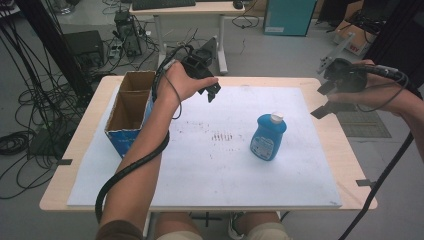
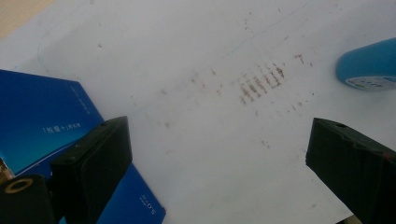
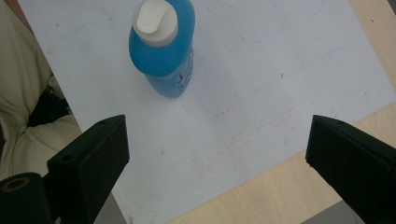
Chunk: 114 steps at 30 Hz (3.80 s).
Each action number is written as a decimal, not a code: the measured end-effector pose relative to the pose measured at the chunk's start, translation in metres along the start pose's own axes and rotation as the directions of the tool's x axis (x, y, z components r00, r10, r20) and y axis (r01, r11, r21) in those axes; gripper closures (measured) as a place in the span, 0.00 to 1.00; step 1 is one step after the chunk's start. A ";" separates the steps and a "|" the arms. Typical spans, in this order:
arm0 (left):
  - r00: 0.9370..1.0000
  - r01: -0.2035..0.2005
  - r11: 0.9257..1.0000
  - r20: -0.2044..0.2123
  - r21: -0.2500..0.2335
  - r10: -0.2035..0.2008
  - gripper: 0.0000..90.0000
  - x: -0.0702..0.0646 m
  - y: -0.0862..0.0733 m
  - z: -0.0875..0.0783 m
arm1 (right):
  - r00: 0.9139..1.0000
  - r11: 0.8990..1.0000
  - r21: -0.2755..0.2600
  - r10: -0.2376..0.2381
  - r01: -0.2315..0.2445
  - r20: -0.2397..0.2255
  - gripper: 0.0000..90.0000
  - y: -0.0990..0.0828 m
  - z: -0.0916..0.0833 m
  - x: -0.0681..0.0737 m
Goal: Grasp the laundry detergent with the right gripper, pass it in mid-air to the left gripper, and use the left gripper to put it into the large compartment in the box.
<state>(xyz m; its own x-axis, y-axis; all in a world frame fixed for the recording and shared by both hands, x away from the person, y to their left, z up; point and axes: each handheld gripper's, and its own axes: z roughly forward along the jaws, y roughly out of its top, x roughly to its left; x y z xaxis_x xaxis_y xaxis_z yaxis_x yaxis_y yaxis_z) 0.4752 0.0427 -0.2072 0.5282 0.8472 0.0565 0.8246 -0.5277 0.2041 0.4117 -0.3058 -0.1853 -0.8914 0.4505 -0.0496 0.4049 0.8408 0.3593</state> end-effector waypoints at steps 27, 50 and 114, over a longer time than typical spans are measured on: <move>1.000 -0.009 1.000 -0.005 -0.006 0.009 0.08 -0.002 -0.007 -0.003 | 0.999 0.998 -0.053 0.040 -0.039 0.032 0.06 -0.029 0.009 0.015; 1.000 -0.019 1.000 0.004 -0.004 0.019 0.08 -0.006 -0.012 0.003 | 0.990 0.974 -0.185 0.139 -0.131 0.027 0.05 -0.079 0.066 0.045; 1.000 -0.017 0.999 0.008 0.027 0.017 0.08 -0.003 -0.014 0.020 | 0.978 0.818 -0.558 0.202 -0.138 0.054 0.03 -0.052 0.196 0.071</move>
<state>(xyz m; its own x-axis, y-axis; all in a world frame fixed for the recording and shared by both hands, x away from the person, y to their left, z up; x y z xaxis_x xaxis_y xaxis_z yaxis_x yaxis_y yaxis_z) 0.4662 0.0467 -0.2299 0.5436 0.8377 0.0521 0.8207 -0.5435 0.1763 0.3672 -0.2591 -0.3903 -0.7791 0.6264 -0.0266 0.3403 0.4581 0.8212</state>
